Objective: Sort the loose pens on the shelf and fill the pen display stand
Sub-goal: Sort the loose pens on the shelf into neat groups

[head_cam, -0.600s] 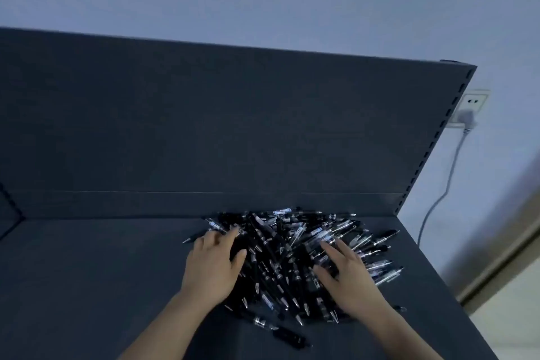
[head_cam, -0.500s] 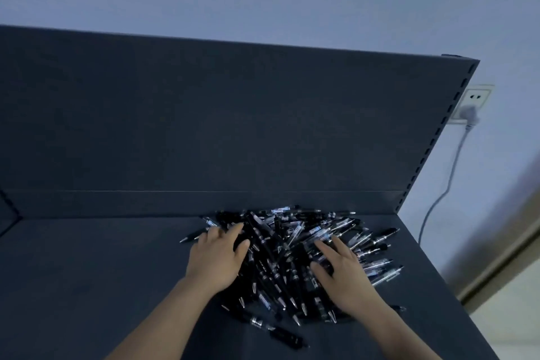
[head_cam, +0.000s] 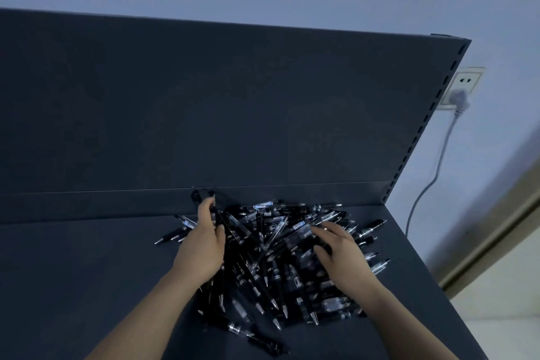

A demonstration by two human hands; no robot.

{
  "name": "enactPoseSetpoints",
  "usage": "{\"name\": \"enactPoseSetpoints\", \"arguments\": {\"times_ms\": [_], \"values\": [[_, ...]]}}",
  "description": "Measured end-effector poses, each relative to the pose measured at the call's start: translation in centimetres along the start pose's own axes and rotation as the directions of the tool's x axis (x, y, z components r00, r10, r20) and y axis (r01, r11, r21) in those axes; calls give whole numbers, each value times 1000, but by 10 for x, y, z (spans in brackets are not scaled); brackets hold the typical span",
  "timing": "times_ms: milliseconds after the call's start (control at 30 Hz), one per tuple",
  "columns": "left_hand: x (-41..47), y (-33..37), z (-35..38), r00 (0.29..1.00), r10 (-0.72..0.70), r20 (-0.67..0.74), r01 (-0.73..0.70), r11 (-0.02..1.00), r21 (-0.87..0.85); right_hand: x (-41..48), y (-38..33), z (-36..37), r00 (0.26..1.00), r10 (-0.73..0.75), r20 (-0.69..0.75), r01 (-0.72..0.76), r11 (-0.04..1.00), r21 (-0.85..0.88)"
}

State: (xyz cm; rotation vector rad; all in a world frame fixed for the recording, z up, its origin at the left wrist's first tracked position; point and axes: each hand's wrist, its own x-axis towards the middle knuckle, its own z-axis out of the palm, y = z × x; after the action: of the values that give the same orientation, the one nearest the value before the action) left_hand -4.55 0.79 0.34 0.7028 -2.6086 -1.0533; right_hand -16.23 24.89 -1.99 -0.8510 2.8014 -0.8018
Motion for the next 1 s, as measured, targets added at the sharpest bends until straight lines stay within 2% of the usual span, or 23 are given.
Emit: {"name": "enactPoseSetpoints", "arguments": {"times_ms": [200,433,600,667,733,800,1000], "values": [[-11,3,-4,999,-27,40,33,985,-172,26,-8,1,988,-38,148,61,986,-154],[-13,-12,-5,1000,-11,-10,11,999,-40,40,-3,-3,980,-158,124,183,958,-219],[-19,-15,-5,999,-40,-22,38,997,-72,40,-6,-16,983,-178,32,181,977,-108],[-21,-16,-6,999,-33,-8,32,997,-72,37,-12,-21,984,-175,21,176,974,-145],[-25,-17,-9,1000,-27,-6,26,996,-81,34,-20,-25,991,-132,32,135,978,-161],[-29,-17,-13,999,-34,-8,33,995,-96,32,-28,-25,993,-98,64,104,989,-101],[-41,-25,-38,996,-21,-82,5,981,-191,19,-74,-19,982,-122,143,120,992,26]]}}
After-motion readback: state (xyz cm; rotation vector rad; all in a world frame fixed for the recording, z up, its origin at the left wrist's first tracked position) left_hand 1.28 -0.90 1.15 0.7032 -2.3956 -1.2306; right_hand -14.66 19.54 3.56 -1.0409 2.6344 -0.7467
